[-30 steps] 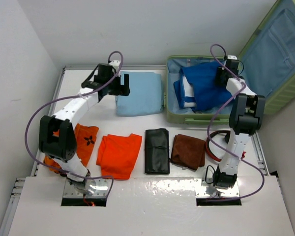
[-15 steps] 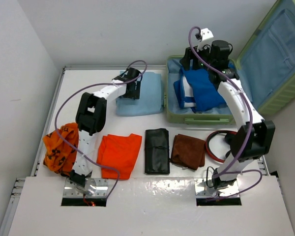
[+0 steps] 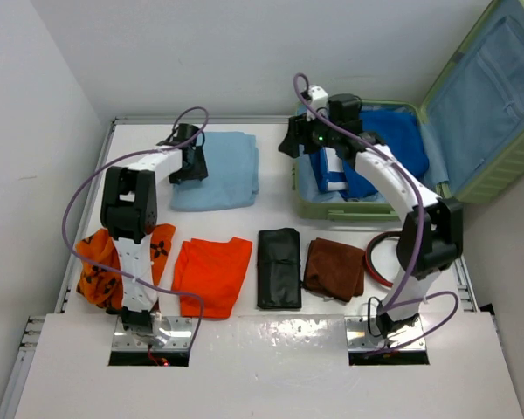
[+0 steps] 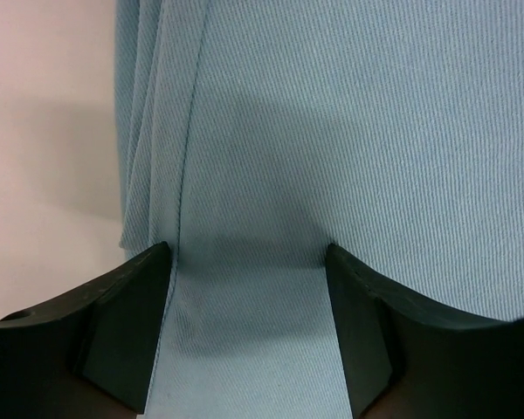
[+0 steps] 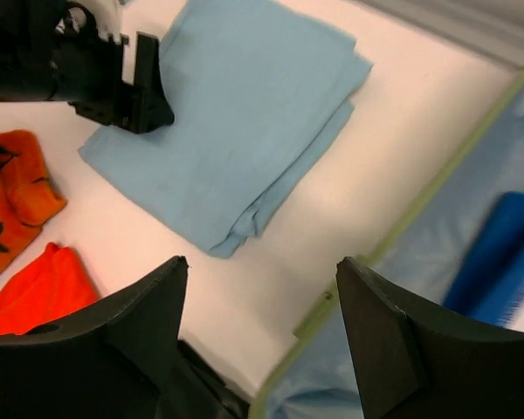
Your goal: Pack the luggage
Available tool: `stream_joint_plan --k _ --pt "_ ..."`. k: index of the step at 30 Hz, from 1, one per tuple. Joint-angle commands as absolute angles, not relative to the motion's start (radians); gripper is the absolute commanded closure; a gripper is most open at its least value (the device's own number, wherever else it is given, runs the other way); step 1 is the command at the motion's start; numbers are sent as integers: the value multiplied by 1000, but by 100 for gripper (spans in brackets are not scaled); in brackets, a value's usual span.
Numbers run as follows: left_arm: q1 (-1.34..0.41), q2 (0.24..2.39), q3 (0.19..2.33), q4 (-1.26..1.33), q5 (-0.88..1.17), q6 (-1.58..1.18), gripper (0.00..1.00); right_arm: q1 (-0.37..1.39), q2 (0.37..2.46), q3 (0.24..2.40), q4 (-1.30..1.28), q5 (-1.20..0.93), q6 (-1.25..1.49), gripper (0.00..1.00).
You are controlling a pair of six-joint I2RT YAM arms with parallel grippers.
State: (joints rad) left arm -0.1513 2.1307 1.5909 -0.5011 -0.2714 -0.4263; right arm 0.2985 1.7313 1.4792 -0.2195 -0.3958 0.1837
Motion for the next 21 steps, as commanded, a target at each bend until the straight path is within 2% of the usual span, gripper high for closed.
stream_joint_plan --k 1,6,11,17,20,21 --pt "-89 2128 1470 -638 -216 -405 28 339 1808 1577 -213 -400 256 31" --pt "-35 1982 1329 -509 -19 -384 17 408 2003 1687 -196 -342 418 30" --pt "28 1904 1368 -500 -4 -373 14 465 2262 1972 -261 -218 532 28" --pt "116 1867 1416 -535 44 -351 9 472 2394 2023 -229 -196 652 21" --pt "140 1890 1431 -535 66 -342 8 479 2425 2022 -245 -173 670 12" --pt "150 1902 1442 -535 80 -342 8 477 2431 2026 -253 -164 667 3"
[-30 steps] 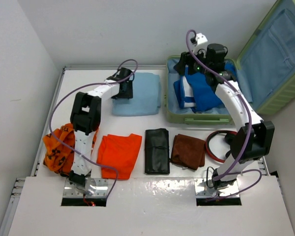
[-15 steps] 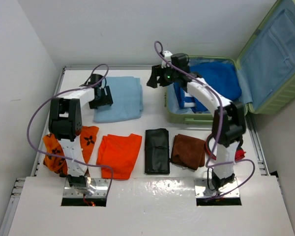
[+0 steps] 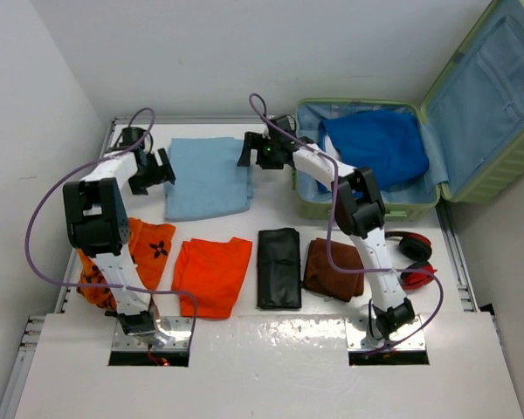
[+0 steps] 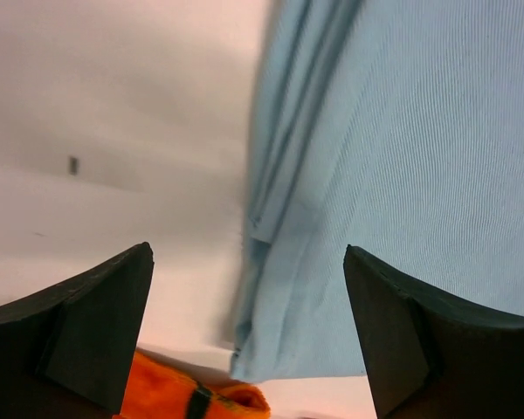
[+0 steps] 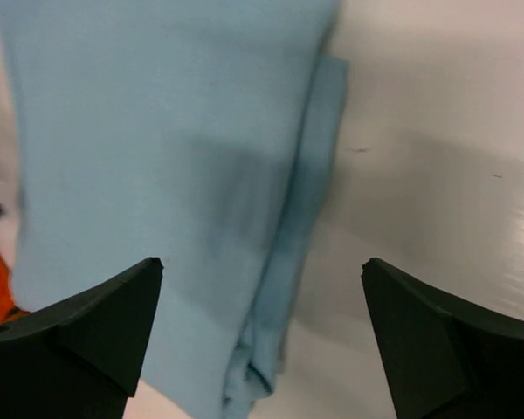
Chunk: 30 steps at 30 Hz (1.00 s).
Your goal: Pack the luggage
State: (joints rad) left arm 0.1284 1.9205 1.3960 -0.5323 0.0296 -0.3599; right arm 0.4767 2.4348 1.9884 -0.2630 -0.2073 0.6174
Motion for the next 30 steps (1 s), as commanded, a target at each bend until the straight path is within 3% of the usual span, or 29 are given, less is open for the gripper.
stream_joint_plan --k 1,8,16,21,24,25,27,28,29,30 --pt "150 1916 1456 -535 80 -342 8 482 2440 2025 -268 -154 666 0" --pt "184 2062 1537 -535 241 -342 8 466 2499 2025 -270 -195 693 0" --pt "193 2144 1560 -526 222 -390 8 492 2582 2054 -253 -265 742 1" --pt "161 2178 1529 -517 297 -411 18 526 2615 2062 -235 -296 782 6" --pt "129 2189 1488 -497 360 -402 39 545 2623 2068 -219 -314 798 12" --pt "115 2189 1474 -497 370 -402 55 558 2629 2081 -216 -313 801 16" --pt "91 2200 1454 -486 379 -402 69 568 2641 2102 -207 -322 781 28" --pt "81 2209 1444 -486 379 -402 82 574 2645 2117 -203 -324 779 32" --pt "72 2209 1443 -486 379 -402 86 577 2643 2118 -192 -325 766 38" --pt "60 2197 1443 -486 362 -411 93 581 2634 2118 -187 -324 758 53"
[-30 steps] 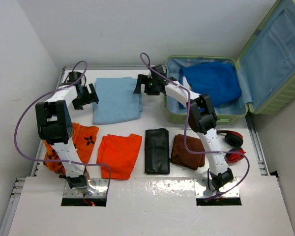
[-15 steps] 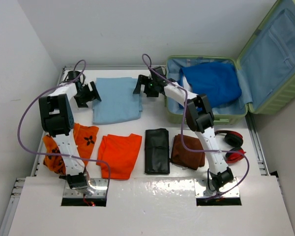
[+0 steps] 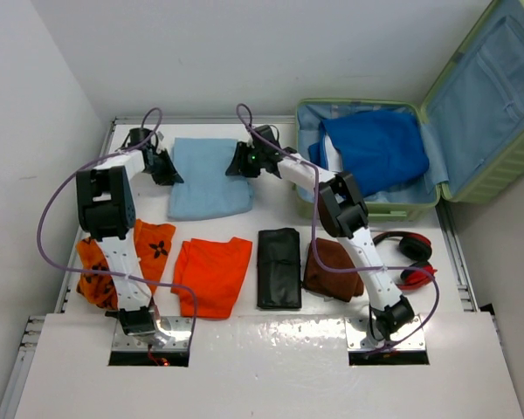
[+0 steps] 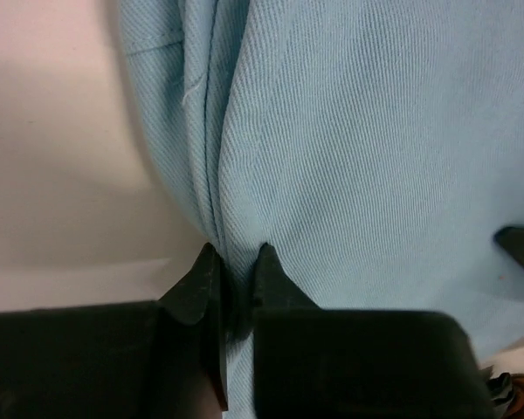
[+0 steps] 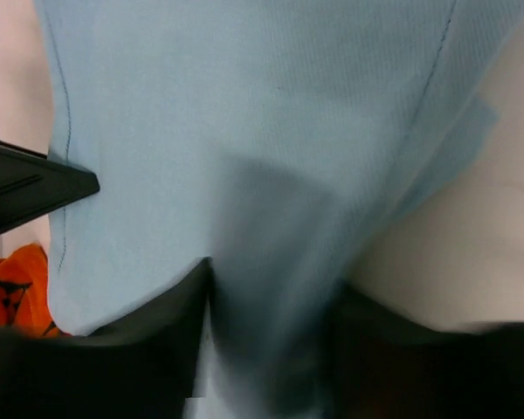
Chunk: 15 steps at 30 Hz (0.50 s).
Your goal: Pack the luggage
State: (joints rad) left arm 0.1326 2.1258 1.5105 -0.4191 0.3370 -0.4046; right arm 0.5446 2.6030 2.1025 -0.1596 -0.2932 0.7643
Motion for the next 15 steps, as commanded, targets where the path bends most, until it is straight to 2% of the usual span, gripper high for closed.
stream_joint_plan --k 1,2,3,5,15 --pt "60 2197 1443 -486 351 -411 96 583 2628 2118 -181 -327 753 64" --pt "49 2178 1434 -486 351 -402 98 580 2625 2118 -179 -324 744 73" --pt "49 2166 1434 -486 338 -402 100 581 2622 2120 -179 -325 729 88" --pt "49 2120 1425 -474 337 -402 100 581 2591 2120 -179 -321 709 100" --pt "-11 1866 1443 -454 302 -325 100 563 2359 2060 -132 -328 539 100"
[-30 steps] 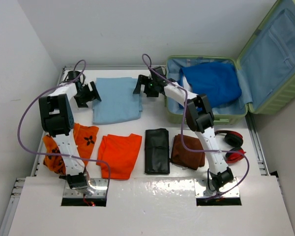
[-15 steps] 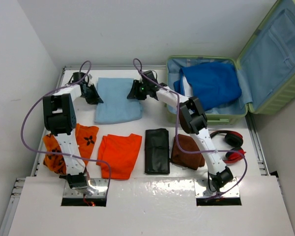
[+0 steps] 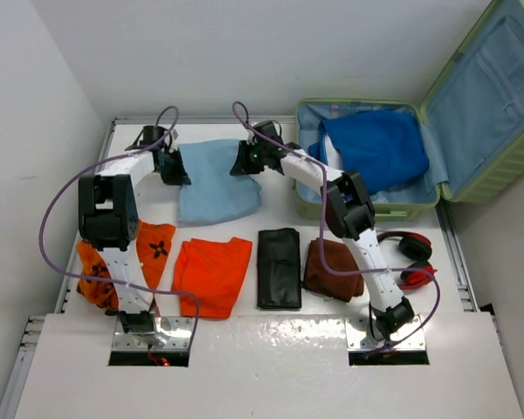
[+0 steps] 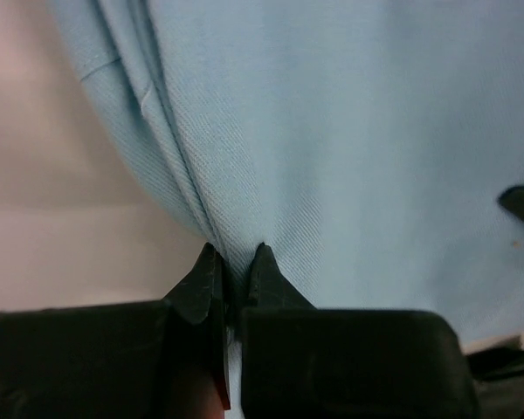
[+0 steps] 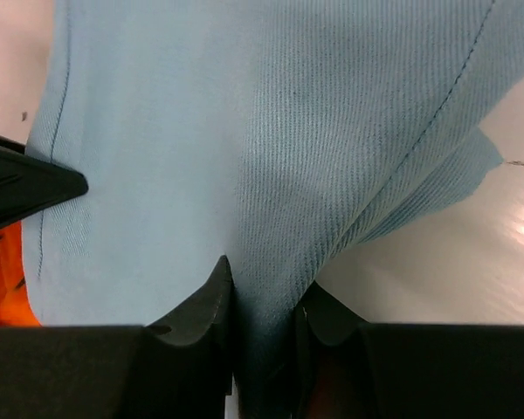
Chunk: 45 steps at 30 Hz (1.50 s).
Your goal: Pack the luggage
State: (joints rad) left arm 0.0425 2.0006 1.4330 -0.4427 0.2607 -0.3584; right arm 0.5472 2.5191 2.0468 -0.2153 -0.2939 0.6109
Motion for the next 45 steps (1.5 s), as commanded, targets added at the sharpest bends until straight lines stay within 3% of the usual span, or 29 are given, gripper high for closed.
stream_joint_plan --k 1,13,20,30,36,44,45 --pt "-26 1820 1443 -454 302 -315 100 563 2317 2059 -136 -327 523 100" --pt "-156 1660 1581 -445 250 -305 100 485 2134 2125 -230 -276 437 100" --pt "-397 1689 1751 -454 178 -305 100 368 1936 2020 -294 -238 367 100" --pt "-692 2021 2122 -433 46 -295 100 71 1698 1766 -321 -204 220 100" --pt "-759 2262 2390 -367 6 -282 100 -132 1750 1736 -284 -187 166 100" --pt "-792 2434 2330 -111 28 -282 100 -244 1896 1763 -249 -91 34 100" --pt "-792 2459 2365 -110 28 -272 95 -248 1919 1766 -244 -77 8 100"
